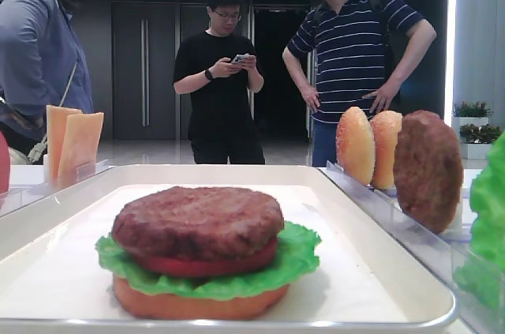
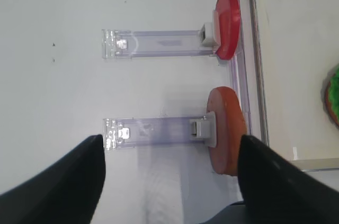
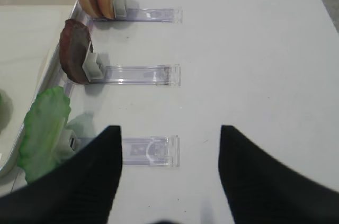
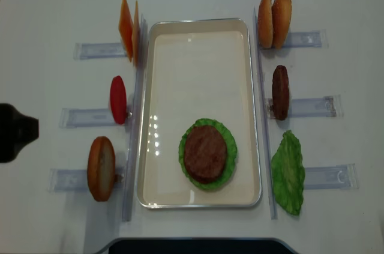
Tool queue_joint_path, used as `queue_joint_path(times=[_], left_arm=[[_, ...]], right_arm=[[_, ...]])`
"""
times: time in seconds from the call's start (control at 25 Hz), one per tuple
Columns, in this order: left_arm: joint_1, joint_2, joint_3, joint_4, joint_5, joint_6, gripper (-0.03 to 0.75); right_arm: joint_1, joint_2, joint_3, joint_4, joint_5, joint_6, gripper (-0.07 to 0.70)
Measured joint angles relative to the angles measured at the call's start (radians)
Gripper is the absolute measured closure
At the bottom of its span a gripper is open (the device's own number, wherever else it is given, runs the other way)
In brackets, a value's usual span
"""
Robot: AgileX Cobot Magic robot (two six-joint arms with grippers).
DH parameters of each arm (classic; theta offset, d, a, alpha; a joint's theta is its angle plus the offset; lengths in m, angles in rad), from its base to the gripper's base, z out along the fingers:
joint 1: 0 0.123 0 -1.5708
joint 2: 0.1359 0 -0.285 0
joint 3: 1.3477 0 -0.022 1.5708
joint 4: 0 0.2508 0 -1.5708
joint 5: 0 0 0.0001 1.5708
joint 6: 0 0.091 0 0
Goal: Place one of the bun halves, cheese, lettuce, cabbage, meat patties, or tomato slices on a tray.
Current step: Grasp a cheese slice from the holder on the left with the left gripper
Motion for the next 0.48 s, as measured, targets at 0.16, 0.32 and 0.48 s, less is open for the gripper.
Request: queue_joint_path(times=[0.16,0.32,0.48], left_arm=[[0.000,0.106,-0.072,0.000,0.000,0.000,0.125],[0.000,0.201,-0.151,0.012,-0.002,0.000,0.125],[0.000,0.306,-0.253,0.047,-0.003,0.000,0.125]], right_arm=[[0.000,0.000,0.000,0.000,0.000,0.000,0.215],[0.000,0.000,0.000,0.000,0.000,0.000,0.215],[0.000,0.000,0.000,0.000,0.000,0.000,0.215]])
